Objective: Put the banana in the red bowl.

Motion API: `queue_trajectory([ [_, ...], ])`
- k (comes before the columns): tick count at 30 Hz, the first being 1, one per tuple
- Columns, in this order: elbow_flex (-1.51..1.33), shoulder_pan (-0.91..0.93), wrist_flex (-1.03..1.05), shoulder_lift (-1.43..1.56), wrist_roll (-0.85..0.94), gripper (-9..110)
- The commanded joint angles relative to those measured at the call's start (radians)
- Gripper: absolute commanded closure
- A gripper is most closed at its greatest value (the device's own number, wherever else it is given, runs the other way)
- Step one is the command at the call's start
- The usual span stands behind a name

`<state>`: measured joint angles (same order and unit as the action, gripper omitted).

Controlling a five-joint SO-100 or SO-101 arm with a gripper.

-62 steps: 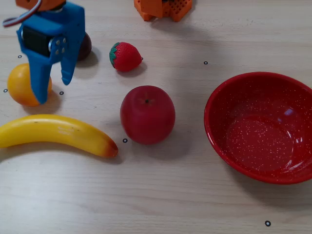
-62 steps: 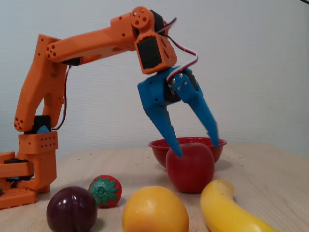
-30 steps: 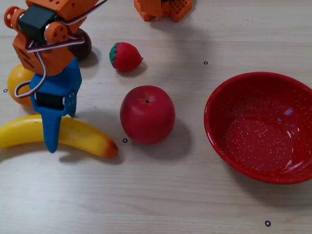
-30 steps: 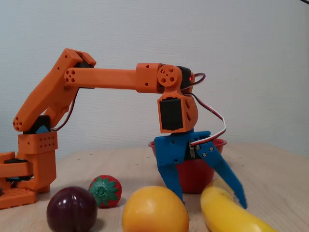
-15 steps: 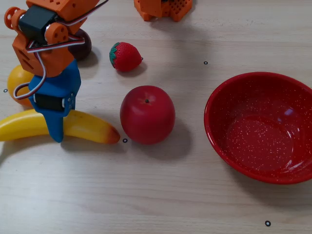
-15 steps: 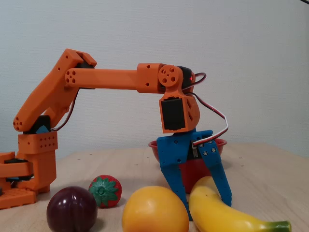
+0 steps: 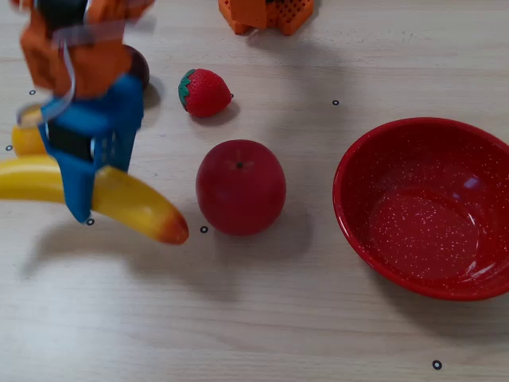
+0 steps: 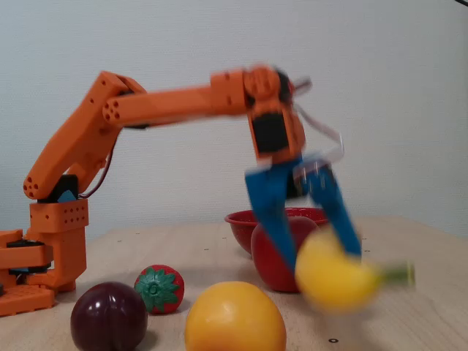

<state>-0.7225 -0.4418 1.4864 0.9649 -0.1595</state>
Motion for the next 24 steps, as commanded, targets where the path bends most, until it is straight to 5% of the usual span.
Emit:
queue_trajectory([
  [1,0.199,0.061,0.012,0.298,0.061,101],
  [12,0.241,0.328,0.106,0.546,0.196,101],
  [24,0.247,0.805,0.267,0.492,0.311,101],
])
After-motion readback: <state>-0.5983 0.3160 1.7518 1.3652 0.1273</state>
